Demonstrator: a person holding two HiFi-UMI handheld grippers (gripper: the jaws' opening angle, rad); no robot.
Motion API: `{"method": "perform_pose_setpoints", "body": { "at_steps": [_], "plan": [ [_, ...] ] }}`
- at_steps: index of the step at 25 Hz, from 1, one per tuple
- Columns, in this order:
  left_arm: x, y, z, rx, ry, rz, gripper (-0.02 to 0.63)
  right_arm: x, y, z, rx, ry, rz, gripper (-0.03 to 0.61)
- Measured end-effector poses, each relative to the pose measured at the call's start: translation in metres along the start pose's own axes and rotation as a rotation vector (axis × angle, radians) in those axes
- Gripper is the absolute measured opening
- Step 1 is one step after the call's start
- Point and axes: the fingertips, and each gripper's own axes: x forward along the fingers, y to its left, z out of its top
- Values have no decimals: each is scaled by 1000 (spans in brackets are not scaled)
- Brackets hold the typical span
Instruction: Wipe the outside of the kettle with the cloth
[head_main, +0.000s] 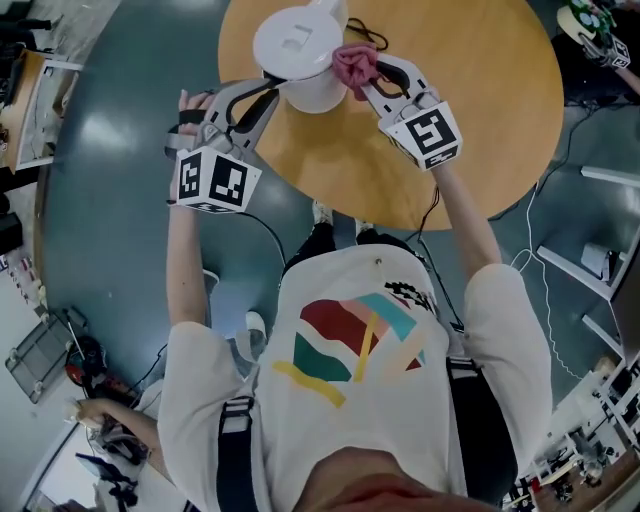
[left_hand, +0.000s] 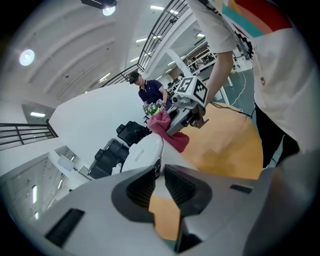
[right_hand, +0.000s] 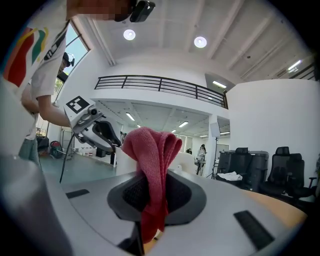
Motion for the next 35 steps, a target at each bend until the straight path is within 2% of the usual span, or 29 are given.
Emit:
{"method": "perform_pose_setpoints", "body": {
  "at_steps": [7,15,18,22,25,27,29,32,35],
  "plan": [
    [3,-3,0,-14,3,5,106,39,-53,-19,7,28,-3,44],
    [5,1,-6,-29,-6,-3,106,85,-67,-26,-60,63,54,44],
    [5,1,-1,-36,-6,4,106,79,-72,-23,-39,53,25,44],
    [4,3,-3,-39,-5,7,106,52,-75,-23,30,21,-58,44],
    [5,1,-5,-42,2,5,106,17,-58,-31,76,4,-80,44],
    [5,1,-5,-46,5,7,106,-4,-34,-34,96,-8,-65,44],
    [5,2,-5,-54,7,15,106,-15,-2,-31,83,-30,-9,44],
    [5,3,-4,-62,7,27,106,-9,53,-26,-5,-46,113,44],
    [7,3,-6,-63,2,27,106,11,86,-38,25,-29,163,44]
  ]
}}
